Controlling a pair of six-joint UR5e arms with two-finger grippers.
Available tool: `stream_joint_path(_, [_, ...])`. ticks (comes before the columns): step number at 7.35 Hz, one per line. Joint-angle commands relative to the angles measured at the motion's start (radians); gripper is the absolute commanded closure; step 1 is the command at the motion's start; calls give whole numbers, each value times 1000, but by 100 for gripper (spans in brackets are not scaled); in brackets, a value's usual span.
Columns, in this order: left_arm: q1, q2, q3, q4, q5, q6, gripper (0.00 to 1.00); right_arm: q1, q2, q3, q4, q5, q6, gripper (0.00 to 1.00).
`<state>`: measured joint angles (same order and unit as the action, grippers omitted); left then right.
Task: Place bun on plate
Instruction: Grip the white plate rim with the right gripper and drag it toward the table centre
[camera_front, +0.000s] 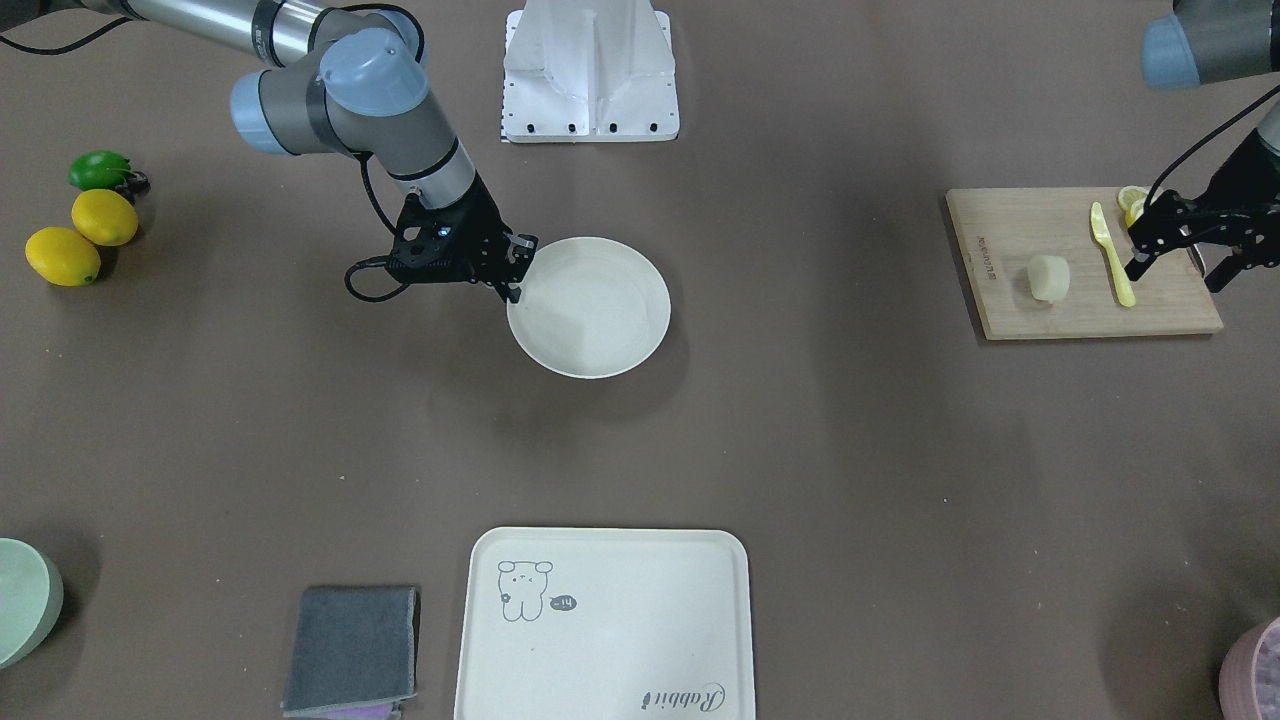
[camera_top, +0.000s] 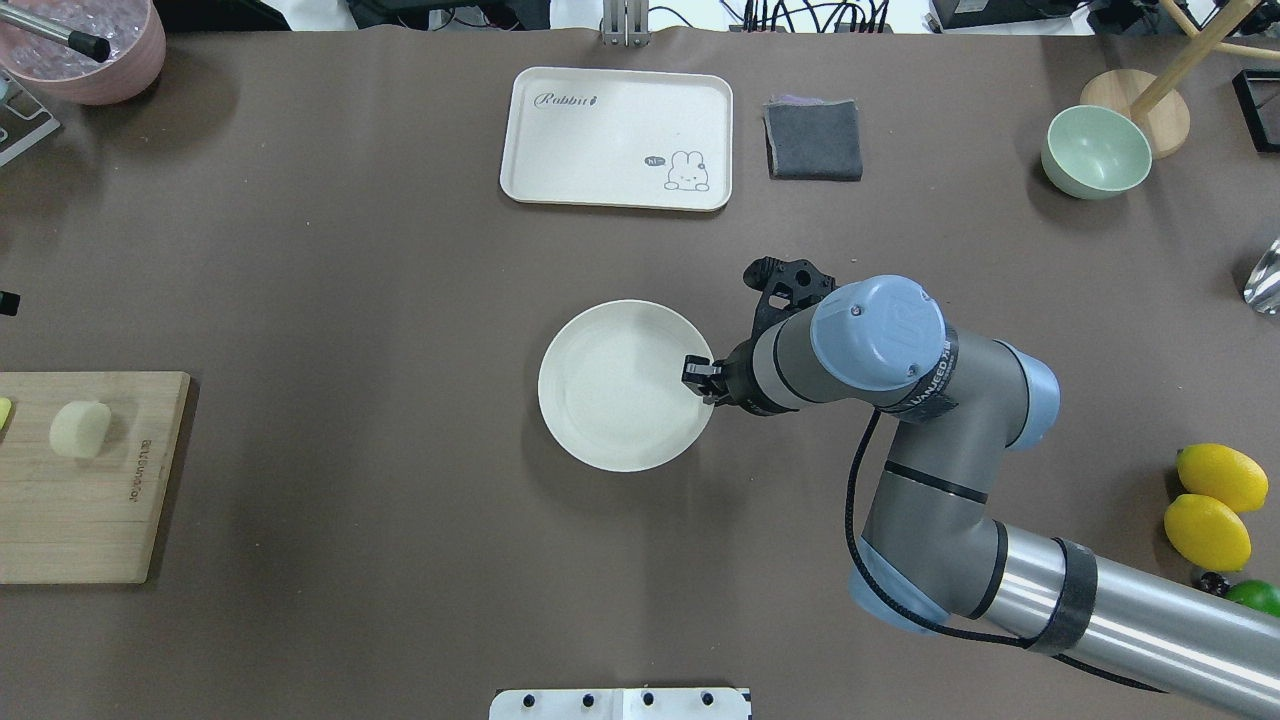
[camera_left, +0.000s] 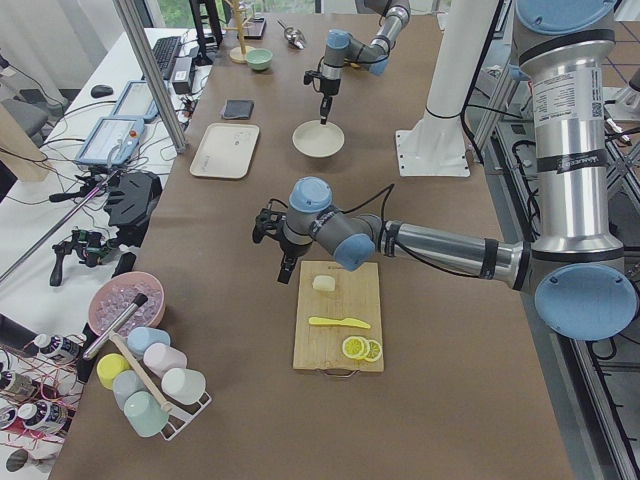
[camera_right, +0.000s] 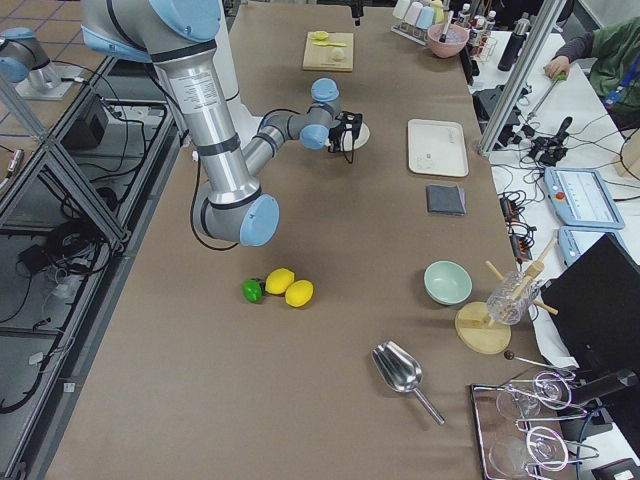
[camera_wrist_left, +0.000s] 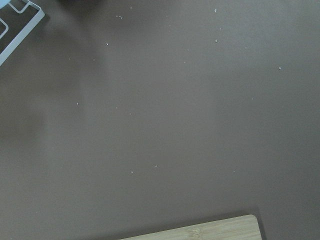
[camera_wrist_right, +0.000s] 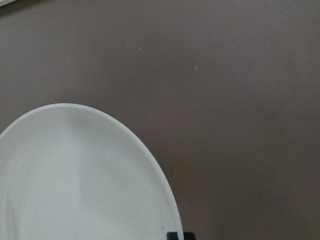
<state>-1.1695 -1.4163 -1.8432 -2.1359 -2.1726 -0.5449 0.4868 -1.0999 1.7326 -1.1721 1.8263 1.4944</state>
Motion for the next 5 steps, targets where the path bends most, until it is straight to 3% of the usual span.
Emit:
stream_joint_path(1, [59, 14, 1, -15, 42, -7, 2, -23, 0, -10, 3, -2, 48, 100])
stream_joint_path(5, [114, 13, -1, -18, 45, -27, 2, -47, 0, -24, 3, -1, 52, 100])
